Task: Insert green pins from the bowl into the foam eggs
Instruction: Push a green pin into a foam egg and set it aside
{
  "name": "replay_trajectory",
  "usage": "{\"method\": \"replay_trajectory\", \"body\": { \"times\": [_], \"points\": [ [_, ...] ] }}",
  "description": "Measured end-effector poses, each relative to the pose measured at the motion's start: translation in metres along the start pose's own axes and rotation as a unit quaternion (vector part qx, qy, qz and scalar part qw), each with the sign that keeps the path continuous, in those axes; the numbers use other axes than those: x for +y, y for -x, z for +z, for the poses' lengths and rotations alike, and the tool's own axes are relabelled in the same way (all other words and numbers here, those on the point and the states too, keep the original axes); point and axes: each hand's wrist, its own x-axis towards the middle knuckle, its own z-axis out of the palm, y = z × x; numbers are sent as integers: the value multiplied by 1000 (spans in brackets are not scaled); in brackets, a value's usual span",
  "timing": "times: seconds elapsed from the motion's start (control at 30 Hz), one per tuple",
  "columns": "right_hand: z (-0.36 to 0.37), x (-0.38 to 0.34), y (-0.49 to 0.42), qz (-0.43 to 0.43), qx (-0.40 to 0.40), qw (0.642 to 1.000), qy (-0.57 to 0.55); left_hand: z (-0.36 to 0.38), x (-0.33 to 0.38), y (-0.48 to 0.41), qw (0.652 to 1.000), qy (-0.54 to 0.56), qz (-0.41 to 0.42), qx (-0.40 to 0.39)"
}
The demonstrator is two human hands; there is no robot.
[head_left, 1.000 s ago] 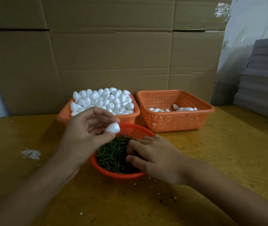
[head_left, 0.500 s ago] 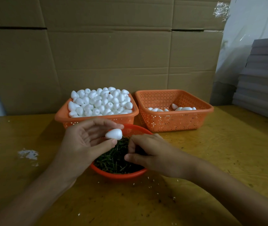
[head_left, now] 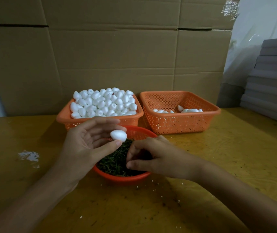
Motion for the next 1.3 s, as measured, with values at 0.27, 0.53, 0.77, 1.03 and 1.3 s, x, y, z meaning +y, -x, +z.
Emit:
{"method": "replay_trajectory", "body": {
  "times": [0.27,0.53,0.77,1.03,1.3],
  "points": [
    [-6,5,0,2,-37,997,-73,-1,-3,0,999,-13,30,-5],
    [-2,8,-2,-7,-36,995,-92,-2,-5,-1,999,-9,34,-3],
    [0,11,-3,-9,-30,994,-105,1,-6,0,999,-15,34,0],
    [-1,10,-3,-6,-34,993,-109,0,-5,0,999,-17,32,-16],
    [-1,10,-3,-1,-39,994,-106,0,-6,1,998,-28,50,-28]
  ]
}}
